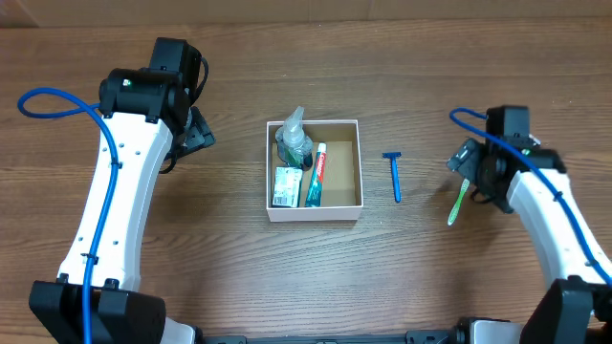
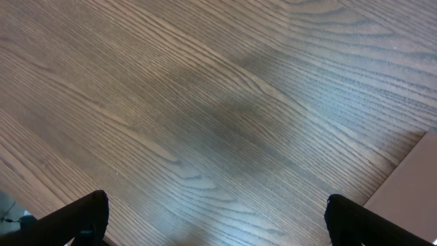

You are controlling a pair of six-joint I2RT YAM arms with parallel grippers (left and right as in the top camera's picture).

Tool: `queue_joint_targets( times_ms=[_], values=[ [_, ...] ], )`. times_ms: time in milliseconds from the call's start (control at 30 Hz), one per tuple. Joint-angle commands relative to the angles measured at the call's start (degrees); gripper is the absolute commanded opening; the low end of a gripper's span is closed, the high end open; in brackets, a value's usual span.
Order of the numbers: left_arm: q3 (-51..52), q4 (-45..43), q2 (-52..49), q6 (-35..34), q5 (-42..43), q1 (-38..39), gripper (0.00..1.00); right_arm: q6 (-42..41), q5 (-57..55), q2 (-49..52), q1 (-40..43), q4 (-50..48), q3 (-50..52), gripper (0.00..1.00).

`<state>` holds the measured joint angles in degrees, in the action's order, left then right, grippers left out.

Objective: Pack container
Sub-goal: 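Move the right gripper to the green toothbrush and grasp it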

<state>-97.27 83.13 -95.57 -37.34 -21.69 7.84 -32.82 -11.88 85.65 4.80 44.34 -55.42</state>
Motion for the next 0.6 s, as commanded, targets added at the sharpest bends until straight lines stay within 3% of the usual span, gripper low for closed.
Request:
queue_joint_targets(
  times_ms=[0, 400, 567],
  values=[
    [-1.3, 0.0, 0.9, 0.1, -0.7, -0.2, 1.0, -0.2, 0.0, 0.9, 0.1, -6.7, 6.3, 1.0],
    [-1.3, 0.0, 0.8, 0.1, -0.8, -0.2, 1.0, 7.8, 1.4, 12.3, 0.1, -18.0, 10.0, 0.95],
    [-1.3, 0.0, 0.8, 0.1, -0.7, -0.2, 1.0, 7.8, 1.4, 12.5, 0.1, -17.7, 9.9, 0.57]
  ],
)
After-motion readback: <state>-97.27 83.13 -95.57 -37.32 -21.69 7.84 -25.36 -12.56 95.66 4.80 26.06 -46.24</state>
